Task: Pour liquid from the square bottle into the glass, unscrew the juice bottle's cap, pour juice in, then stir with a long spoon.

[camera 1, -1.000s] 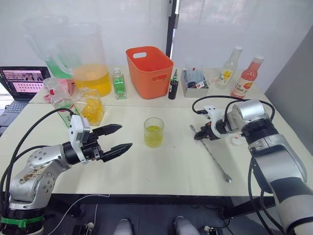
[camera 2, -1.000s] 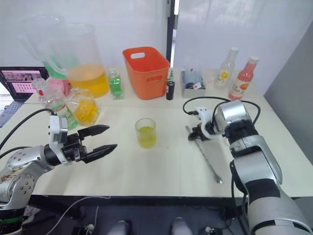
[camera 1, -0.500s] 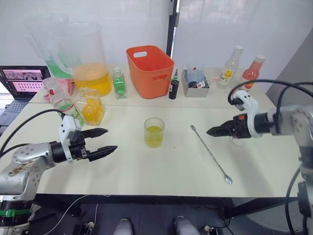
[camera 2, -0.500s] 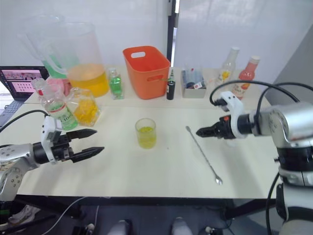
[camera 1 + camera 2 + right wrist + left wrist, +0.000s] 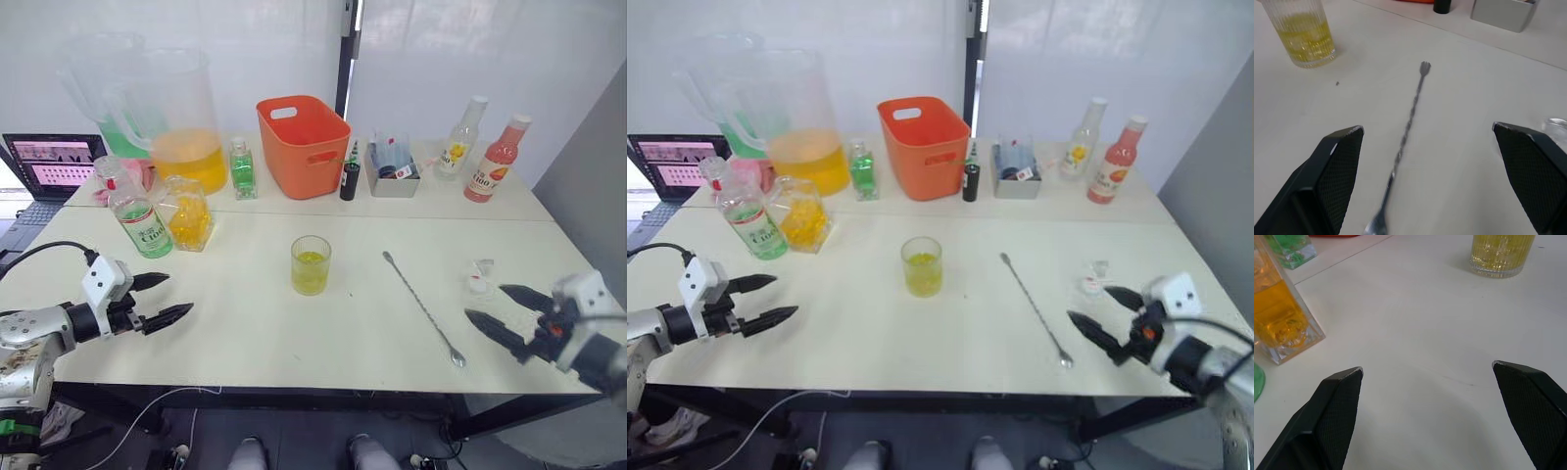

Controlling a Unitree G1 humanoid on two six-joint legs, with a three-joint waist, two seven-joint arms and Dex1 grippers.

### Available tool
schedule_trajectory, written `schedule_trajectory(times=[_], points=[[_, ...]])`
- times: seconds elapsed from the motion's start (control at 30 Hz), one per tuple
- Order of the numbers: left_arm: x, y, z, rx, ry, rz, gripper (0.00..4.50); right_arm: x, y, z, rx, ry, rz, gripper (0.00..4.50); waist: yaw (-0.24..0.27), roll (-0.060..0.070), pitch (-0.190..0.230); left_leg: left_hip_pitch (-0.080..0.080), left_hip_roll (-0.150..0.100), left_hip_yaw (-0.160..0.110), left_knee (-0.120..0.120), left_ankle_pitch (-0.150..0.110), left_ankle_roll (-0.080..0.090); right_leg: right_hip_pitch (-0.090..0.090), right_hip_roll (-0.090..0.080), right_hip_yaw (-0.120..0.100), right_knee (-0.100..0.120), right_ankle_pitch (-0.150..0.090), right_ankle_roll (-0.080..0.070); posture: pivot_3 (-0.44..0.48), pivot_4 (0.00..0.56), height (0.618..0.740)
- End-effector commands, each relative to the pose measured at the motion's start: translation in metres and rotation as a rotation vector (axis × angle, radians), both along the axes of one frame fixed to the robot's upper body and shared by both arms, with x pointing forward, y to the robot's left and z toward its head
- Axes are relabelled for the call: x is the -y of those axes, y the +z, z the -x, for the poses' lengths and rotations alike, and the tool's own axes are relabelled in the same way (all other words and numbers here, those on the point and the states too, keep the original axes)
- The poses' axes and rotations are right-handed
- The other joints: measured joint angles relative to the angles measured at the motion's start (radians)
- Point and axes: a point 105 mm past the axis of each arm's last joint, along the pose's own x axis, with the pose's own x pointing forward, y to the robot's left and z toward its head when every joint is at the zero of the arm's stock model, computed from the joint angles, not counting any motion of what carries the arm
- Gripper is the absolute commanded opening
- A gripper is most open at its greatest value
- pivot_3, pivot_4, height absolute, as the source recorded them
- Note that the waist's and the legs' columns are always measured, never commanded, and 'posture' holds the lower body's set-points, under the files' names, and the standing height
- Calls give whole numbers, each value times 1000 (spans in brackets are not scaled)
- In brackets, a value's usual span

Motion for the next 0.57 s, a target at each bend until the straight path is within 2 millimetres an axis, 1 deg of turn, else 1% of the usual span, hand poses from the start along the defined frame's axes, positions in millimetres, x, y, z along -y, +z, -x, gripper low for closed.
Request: schedule_trajectory(times=[0.03, 0.17, 0.27, 0.43, 0.5, 0.57], points=[[-8, -3, 6, -19, 18, 31, 4500, 19, 0, 9, 93, -35, 47, 4465, -7, -1, 0, 4, 0, 0, 0, 0, 0, 3, 0, 0, -1, 0, 0, 0, 150, 740], [-22, -12, 13, -26, 67, 18, 4500, 40, -9, 14, 113, -92, 68, 4465, -17, -1, -1, 6, 0, 0, -1, -1, -1, 4, -1, 0, -2, 1, -2, 0, 150, 740], [-29, -15, 16, -1, 110, 13, 4500, 49, -10, 13, 131, -113, 79, 4465, -21, -1, -1, 6, 0, 0, -1, -1, -1, 4, -1, 0, -2, 1, -2, 0, 150, 740], [-35, -15, 14, 36, 159, 14, 4500, 52, -9, 12, 152, -123, 87, 4465, -20, -1, -1, 6, 0, 0, -1, -1, -1, 5, -1, 0, -2, 1, -2, 0, 150, 740], [-34, -14, 12, 46, 160, 14, 4500, 52, -9, 11, 156, -121, 85, 4465, -20, -1, -1, 6, 0, 0, -1, -1, -1, 5, -1, 0, -2, 1, -2, 0, 150, 740], [-32, -16, 13, 19, 139, 25, 4500, 51, -7, 10, 161, -121, 81, 4465, -20, -1, -1, 6, 0, 0, -1, -1, -1, 5, -1, 0, -2, 1, -2, 0, 150, 740]])
